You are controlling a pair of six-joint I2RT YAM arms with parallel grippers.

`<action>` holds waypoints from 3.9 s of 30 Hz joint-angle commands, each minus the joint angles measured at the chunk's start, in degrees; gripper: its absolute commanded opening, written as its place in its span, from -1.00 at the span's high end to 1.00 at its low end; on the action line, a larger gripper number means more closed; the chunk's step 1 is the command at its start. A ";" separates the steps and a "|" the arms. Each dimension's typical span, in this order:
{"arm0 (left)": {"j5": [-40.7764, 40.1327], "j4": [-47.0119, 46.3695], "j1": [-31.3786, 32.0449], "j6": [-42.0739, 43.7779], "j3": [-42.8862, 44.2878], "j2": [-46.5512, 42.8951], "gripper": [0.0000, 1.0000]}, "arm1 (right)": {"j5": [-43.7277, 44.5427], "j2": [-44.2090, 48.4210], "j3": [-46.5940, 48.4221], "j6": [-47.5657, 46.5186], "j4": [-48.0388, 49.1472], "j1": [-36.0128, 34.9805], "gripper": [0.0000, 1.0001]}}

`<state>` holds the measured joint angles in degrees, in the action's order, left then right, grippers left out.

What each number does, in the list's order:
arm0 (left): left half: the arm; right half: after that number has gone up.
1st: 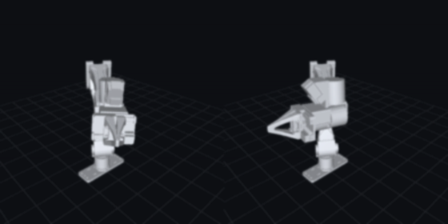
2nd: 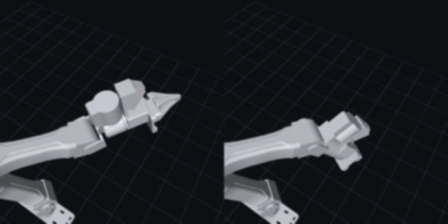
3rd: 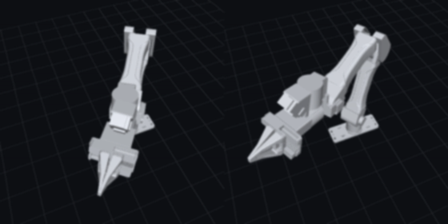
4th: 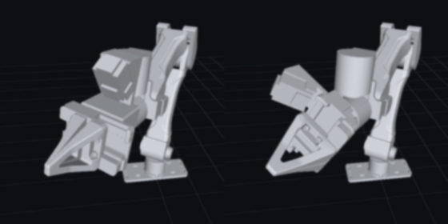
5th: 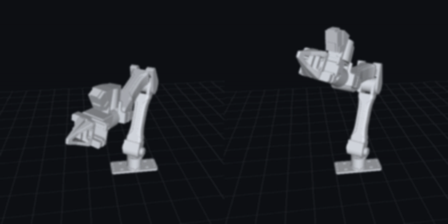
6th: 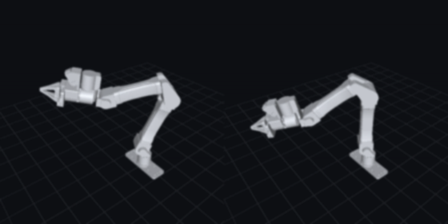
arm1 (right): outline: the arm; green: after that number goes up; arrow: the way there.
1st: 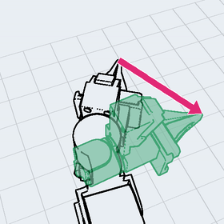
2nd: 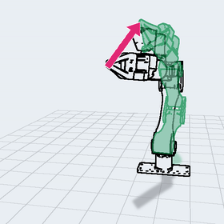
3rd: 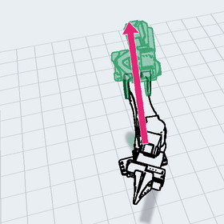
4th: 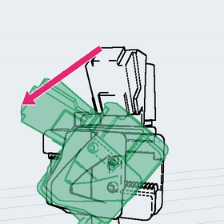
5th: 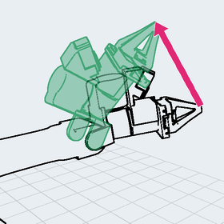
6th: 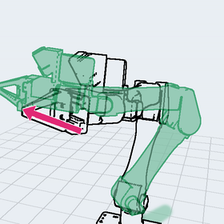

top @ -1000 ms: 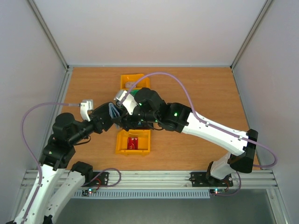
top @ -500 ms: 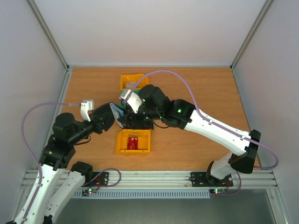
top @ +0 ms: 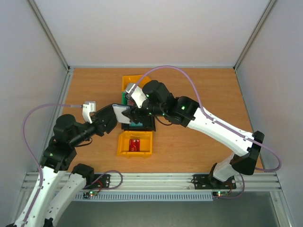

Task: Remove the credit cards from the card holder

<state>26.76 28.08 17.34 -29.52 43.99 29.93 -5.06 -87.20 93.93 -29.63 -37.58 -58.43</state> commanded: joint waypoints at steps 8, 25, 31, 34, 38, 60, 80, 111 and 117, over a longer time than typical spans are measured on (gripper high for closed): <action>3.51 -6.78 -0.03 -1.64 -1.78 -0.73 0.99 | -13.89 0.72 1.72 -1.63 1.64 1.29 -0.59; 4.24 -6.99 0.05 0.21 -1.26 -0.69 0.99 | -18.89 5.11 -3.41 -2.13 0.06 6.54 -0.39; 4.59 -7.24 -0.01 0.20 -1.18 -0.66 0.99 | -16.68 3.34 -2.70 -1.42 0.10 6.50 -0.09; 4.71 -7.45 -0.03 0.04 -1.36 -0.62 0.99 | -16.05 2.64 -2.34 -1.44 -0.37 6.49 -0.05; 4.90 -7.93 -0.03 -0.02 -1.52 -0.64 1.00 | -15.82 2.11 -2.33 -1.28 -0.78 6.50 0.02; 5.91 -8.98 -0.03 -0.43 -1.95 -0.28 0.99 | -14.42 1.06 -1.07 -3.10 -4.03 6.89 0.01; 8.50 -12.28 -0.03 1.11 -4.94 -1.09 0.29 | -21.49 -1.35 0.12 -0.41 0.33 4.03 0.74; 2.27 -8.57 0.15 13.73 -4.71 0.68 -0.52 | 11.96 -11.51 22.71 8.85 -17.51 -4.92 0.98; 8.26 -12.49 0.22 12.01 -5.23 0.89 -0.95 | 16.40 -14.10 25.00 12.55 -17.86 -5.07 0.98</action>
<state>32.08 19.51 17.39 -17.12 38.48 30.74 8.62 -99.29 115.92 -19.62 -55.42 -63.02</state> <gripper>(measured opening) 0.960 0.130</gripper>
